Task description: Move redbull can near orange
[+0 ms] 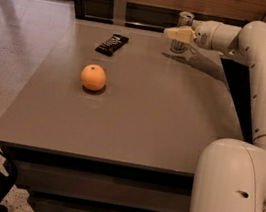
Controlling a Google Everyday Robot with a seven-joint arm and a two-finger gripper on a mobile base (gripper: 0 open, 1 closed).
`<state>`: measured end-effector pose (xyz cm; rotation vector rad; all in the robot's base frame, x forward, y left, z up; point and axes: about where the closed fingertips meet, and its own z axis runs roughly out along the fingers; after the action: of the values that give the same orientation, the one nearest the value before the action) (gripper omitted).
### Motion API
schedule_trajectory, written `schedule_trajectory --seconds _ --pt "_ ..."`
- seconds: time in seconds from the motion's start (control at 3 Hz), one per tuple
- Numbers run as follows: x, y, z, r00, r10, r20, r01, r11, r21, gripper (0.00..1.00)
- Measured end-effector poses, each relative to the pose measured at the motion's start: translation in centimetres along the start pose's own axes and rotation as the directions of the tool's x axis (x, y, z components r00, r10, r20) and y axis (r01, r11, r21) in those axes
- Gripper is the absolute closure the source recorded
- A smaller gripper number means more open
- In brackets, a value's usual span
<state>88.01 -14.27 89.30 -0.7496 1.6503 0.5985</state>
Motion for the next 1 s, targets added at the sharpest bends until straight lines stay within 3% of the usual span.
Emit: schedule_trajectory --seconds 1.0 --pt "0.30 0.56 1.00 1.000 0.003 -0.005 -0.003 0.9999 -0.014 0.94"
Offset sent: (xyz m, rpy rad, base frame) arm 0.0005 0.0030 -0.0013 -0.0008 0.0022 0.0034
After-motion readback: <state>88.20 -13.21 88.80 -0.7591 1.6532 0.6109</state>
